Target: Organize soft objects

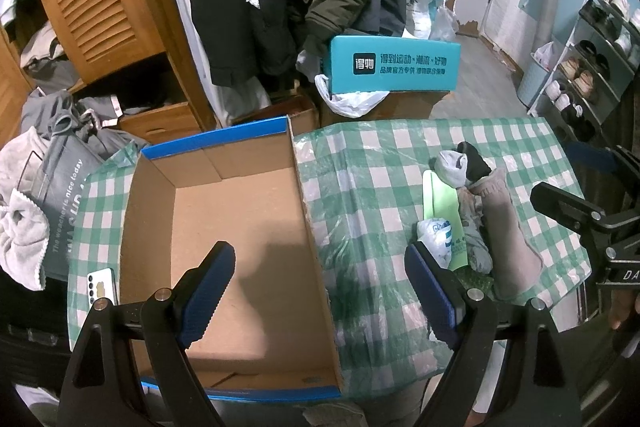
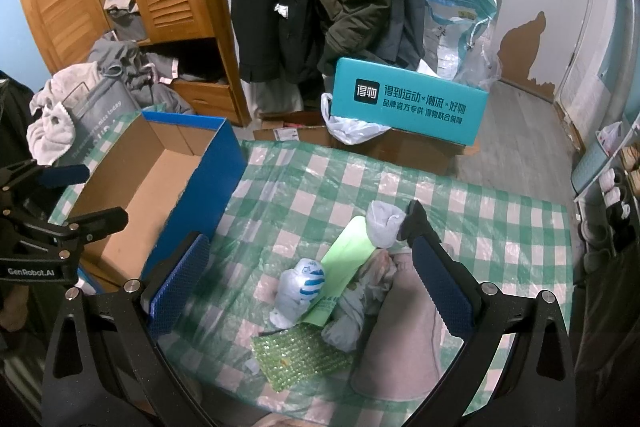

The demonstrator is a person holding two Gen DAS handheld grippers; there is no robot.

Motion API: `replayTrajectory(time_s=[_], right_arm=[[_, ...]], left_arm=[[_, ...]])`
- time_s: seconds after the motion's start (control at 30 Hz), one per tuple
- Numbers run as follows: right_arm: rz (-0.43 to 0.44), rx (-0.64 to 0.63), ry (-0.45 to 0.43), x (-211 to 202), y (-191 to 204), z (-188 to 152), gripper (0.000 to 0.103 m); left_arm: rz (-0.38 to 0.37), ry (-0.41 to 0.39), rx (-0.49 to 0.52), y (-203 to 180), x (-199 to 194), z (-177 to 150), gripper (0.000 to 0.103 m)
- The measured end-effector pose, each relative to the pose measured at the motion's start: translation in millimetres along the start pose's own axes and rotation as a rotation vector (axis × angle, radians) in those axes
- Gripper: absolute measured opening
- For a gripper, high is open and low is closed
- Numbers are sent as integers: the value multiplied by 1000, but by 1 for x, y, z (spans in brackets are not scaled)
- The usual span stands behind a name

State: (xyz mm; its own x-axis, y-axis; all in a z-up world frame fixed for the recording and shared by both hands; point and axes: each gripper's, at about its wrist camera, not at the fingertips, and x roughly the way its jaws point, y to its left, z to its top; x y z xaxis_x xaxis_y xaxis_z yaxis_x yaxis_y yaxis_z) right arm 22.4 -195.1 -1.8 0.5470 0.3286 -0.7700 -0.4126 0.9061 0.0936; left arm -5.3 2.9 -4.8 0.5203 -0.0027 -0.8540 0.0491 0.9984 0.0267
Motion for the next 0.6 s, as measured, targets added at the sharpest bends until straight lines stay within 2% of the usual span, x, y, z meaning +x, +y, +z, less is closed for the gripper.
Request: replayTrajectory(time_s=[0.6], right_arm=[[-2,-4,5,3,-4,-5,101]], left_arm=[[-6,4,0,-8,3,-3,88]])
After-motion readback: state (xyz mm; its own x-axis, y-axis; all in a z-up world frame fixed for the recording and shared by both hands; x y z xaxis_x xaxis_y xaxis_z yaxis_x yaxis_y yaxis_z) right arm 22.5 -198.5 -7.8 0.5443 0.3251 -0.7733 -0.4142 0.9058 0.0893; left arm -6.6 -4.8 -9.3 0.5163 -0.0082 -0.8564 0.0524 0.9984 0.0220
